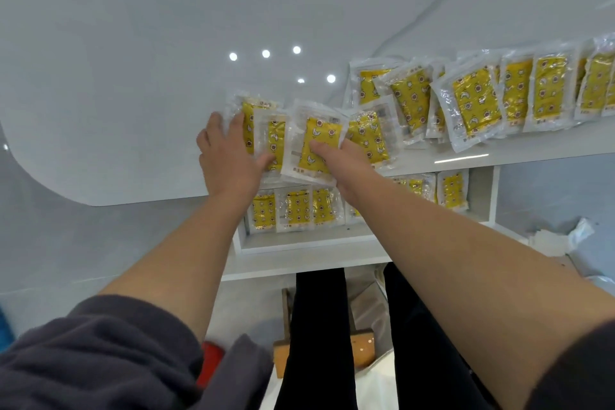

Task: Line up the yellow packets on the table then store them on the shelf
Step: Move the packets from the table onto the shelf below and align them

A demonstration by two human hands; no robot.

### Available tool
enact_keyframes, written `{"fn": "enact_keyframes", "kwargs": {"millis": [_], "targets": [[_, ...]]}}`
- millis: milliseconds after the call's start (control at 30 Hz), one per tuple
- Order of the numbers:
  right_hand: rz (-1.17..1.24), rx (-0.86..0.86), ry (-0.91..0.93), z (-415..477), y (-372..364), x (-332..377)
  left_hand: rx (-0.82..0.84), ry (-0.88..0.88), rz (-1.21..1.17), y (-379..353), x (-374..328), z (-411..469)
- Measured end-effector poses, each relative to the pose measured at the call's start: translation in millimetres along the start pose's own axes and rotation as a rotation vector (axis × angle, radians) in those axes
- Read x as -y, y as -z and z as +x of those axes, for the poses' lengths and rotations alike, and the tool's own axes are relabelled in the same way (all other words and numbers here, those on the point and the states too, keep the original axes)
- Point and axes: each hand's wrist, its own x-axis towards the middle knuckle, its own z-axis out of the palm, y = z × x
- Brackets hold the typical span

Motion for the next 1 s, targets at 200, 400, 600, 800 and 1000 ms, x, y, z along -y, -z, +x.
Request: {"fn": "enact_keyframes", "kwargs": {"millis": [200,400,600,800,1000], "targets": [[0.035,0.034,0.027,7,-19,4,0.034,0.114,-0.479,6,-10,3],[0.026,0.046,-0.012,13,-15,1,0.222,0.285,-0.675,14,-18,10],[0.047,0.197,-0.017,-8,13,-7,0.39,0.271,-0.784,17,-14,-13],[0.063,0.355,-0.177,-41,93,-61,0.646,0.265,-0.825,-12,-17,-76],[-0.047,0.245,-0.2,-33,201,-102,0.628,0.337,-0.719,-96,-60,-126]]}}
